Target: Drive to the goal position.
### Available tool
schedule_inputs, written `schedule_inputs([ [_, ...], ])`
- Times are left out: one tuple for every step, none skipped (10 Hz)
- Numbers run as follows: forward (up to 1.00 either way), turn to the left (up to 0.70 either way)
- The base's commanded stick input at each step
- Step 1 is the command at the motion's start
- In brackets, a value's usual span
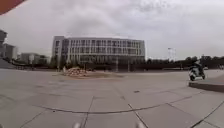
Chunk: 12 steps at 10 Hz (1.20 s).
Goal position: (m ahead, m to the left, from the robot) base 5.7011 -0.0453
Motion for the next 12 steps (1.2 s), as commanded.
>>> schedule_inputs([
  [0.50,-0.25],
  [0.50,-0.25],
  [0.50,-0.18],
  [0.50,-0.07],
  [0.50,0.00],
  [0.50,0.00],
  [0.50,0.00],
  [0.50,0.00],
  [0.50,0.00],
  [0.50,0.00],
  [0.50,0.00],
  [0.50,0.00],
])
